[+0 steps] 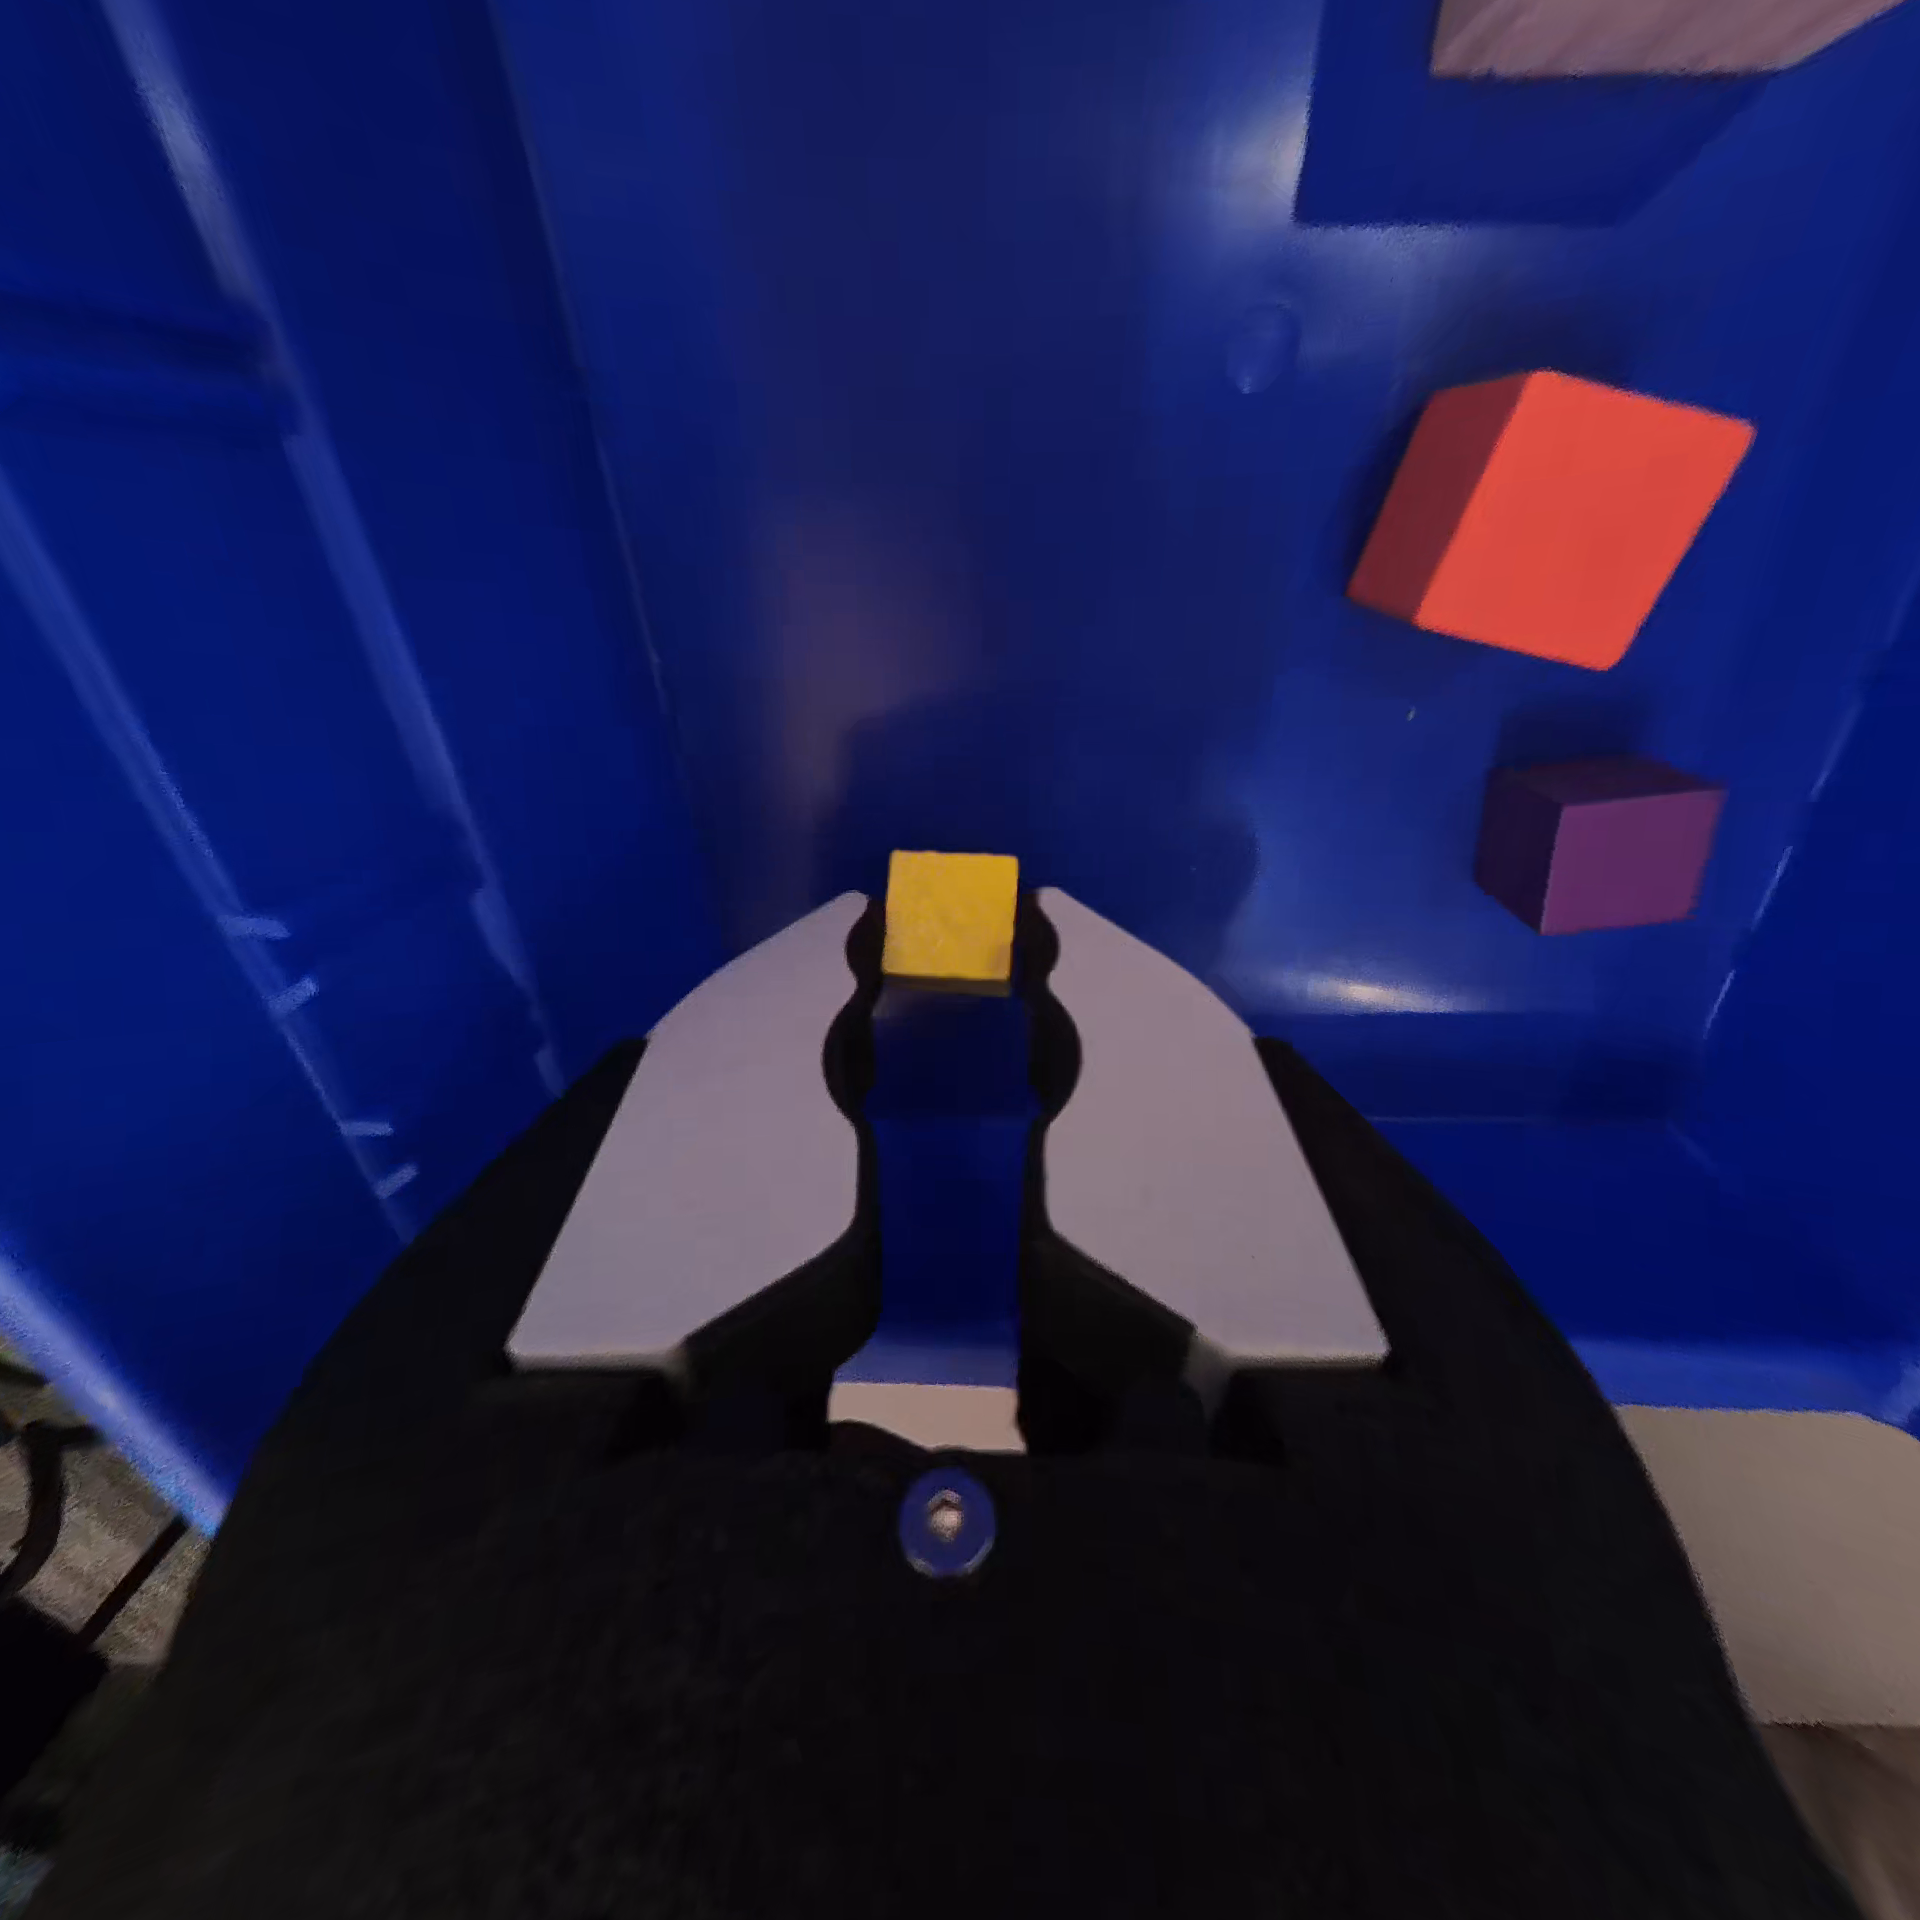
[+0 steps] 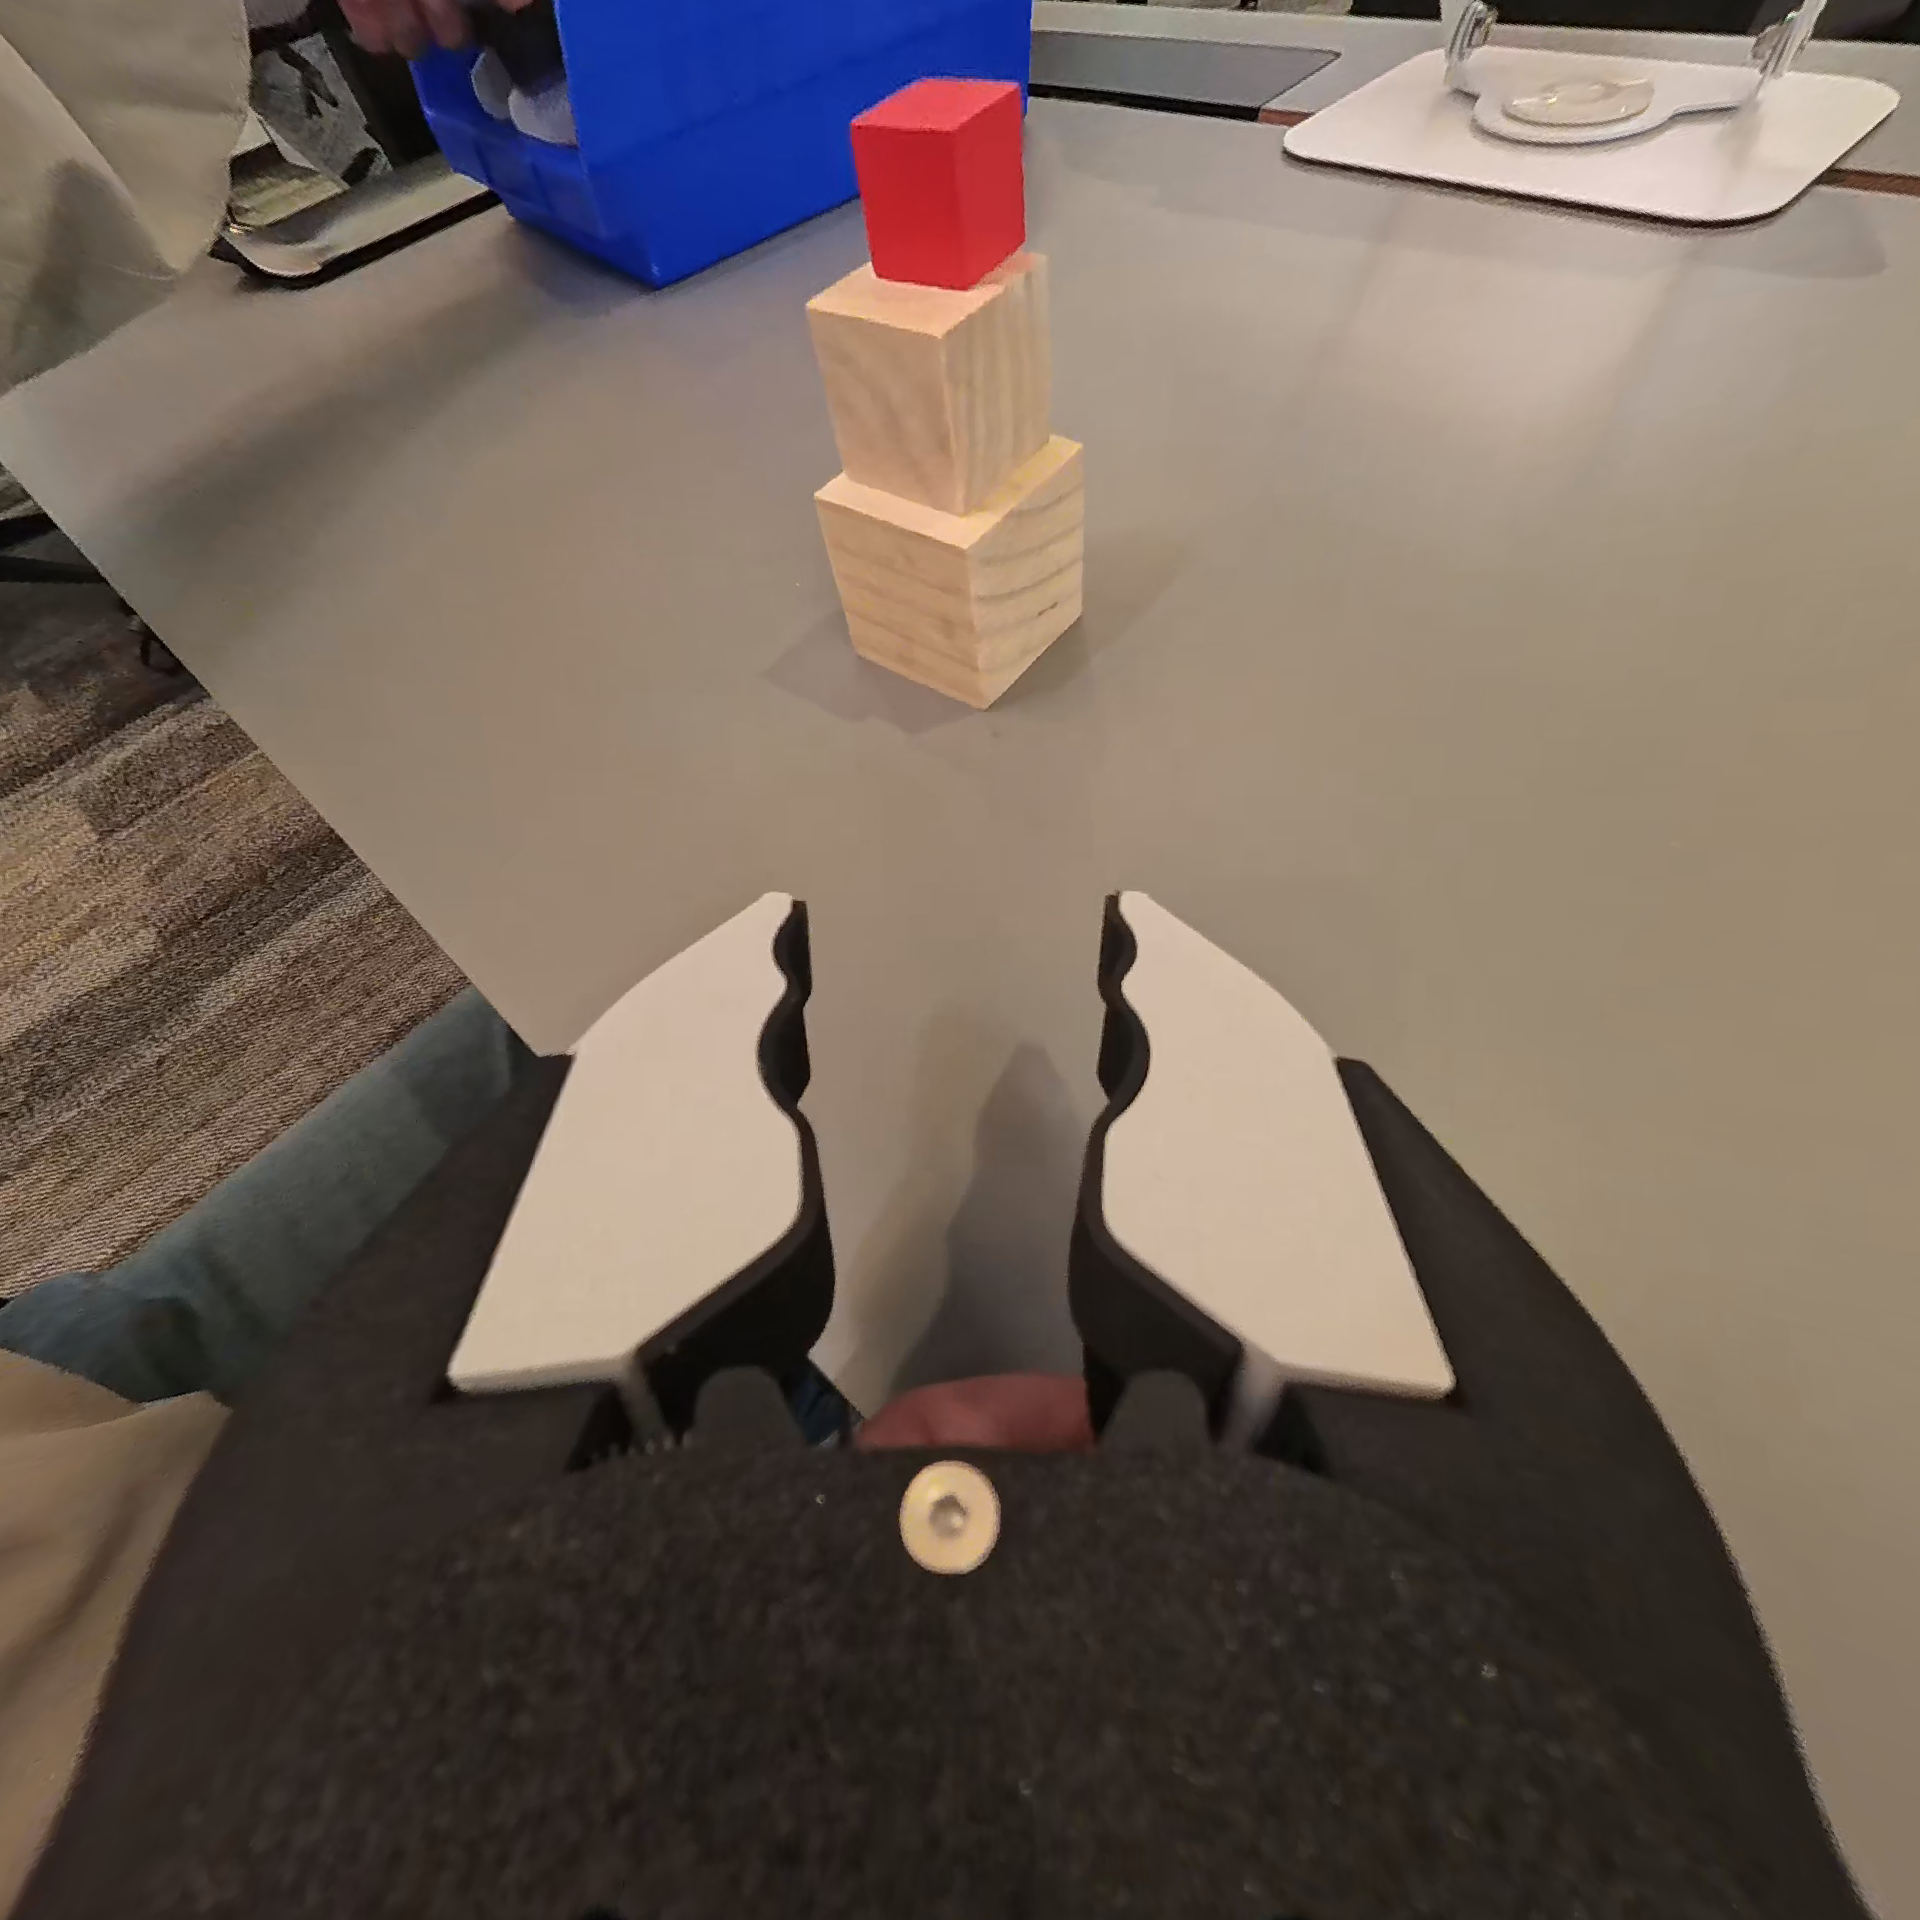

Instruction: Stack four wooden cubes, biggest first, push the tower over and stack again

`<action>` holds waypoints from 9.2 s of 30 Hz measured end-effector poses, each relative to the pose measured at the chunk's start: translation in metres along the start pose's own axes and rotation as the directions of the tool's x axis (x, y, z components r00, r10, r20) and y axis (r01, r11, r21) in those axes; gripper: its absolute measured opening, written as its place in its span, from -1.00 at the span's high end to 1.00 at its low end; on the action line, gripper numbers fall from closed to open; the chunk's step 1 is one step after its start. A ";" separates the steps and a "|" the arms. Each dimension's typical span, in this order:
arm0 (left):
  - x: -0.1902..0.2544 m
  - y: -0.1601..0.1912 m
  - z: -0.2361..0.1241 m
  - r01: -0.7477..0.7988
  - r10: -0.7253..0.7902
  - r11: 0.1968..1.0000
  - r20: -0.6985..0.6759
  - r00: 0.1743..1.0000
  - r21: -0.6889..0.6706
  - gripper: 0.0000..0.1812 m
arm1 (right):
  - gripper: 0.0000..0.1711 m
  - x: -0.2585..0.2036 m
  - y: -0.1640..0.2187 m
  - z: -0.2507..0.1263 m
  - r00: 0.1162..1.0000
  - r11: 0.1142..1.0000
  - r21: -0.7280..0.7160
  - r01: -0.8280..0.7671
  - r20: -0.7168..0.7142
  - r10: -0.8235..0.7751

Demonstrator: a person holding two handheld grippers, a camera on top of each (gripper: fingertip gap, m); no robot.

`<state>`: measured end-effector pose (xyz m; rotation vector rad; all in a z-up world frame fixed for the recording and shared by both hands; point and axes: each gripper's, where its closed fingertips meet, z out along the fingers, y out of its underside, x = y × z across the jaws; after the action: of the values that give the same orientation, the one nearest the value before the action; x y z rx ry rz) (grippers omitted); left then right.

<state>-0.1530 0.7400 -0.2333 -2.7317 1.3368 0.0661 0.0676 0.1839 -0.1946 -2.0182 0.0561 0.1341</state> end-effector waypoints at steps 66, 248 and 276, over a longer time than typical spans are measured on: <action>-0.002 -0.089 -0.034 -0.059 0.043 0.951 0.061 0.997 0.302 0.69 | 0.40 -0.005 -0.002 0.001 0.999 1.000 -0.019 0.013 0.033 -0.013; -0.031 -0.157 -0.007 0.008 -0.041 0.991 0.248 0.968 0.133 0.25 | 0.52 -0.021 0.018 0.013 0.984 0.995 -0.097 0.011 0.176 0.006; 0.249 0.123 -0.250 0.081 -0.218 0.155 -0.046 0.975 0.985 0.46 | 0.40 0.040 -0.089 -0.018 0.973 0.982 0.188 -0.012 -0.222 0.055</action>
<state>-0.0984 0.4424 -0.0138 -1.5746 0.5830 -0.5082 0.1176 0.2069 -0.1118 -1.8387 0.2397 -0.0790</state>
